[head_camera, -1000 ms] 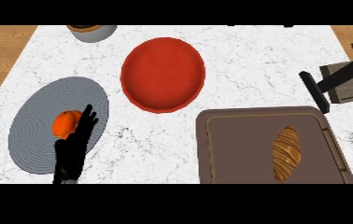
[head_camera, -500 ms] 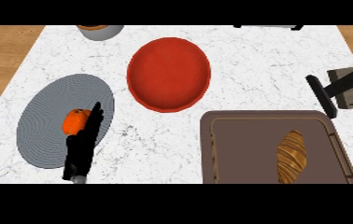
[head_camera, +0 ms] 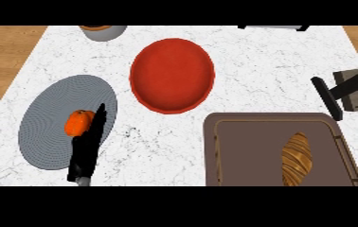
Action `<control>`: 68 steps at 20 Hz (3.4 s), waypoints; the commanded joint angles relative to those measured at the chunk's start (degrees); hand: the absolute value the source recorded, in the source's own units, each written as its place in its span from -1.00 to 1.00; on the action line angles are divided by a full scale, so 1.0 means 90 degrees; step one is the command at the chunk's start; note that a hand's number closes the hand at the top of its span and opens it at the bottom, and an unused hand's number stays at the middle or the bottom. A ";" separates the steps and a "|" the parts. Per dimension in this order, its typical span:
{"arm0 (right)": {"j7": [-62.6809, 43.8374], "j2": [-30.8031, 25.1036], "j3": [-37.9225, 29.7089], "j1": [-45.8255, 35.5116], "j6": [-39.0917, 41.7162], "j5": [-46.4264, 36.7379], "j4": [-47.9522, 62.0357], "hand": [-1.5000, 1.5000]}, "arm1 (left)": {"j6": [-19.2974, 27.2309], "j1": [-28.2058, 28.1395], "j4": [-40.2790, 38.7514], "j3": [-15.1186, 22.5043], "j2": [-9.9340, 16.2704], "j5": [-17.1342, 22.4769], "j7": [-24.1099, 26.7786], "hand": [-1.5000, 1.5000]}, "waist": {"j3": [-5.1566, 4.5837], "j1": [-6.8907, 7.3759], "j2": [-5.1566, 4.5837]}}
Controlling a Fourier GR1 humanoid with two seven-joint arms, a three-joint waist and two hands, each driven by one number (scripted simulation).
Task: Pick the croissant from the tray and place it in the tiered basket
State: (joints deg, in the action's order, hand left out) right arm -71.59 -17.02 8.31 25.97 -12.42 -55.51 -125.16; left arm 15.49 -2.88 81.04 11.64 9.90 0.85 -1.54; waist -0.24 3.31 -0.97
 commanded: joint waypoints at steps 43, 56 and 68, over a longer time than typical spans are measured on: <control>-0.1353 0.1892 -0.1064 -0.2968 0.2092 0.0309 0.3237 -1.00 | -0.0152 -0.0481 -0.0134 -0.0356 -0.0071 -0.0002 0.0383 0.00 | 0.0024 -0.0331 0.0110; 0.0455 0.1311 -0.1560 -0.2958 0.2684 -0.0175 0.3519 1.00 | -0.0121 -0.0106 -0.0051 -0.0533 -0.0137 -0.0125 -0.0072 0.00 | 0.0026 -0.0376 0.0113; -0.0283 -0.0494 -0.3927 -0.3463 0.5167 0.1640 0.0444 1.00 | -0.0254 -0.0253 -0.0161 -0.0612 -0.0101 -0.0058 0.0046 0.00 | 0.0009 -0.0447 0.0134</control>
State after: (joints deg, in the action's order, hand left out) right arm -61.15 -18.42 -22.20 -0.84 24.59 -43.99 -114.79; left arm 14.03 -5.83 81.26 7.07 8.59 -0.29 -0.93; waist -0.08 -0.79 0.39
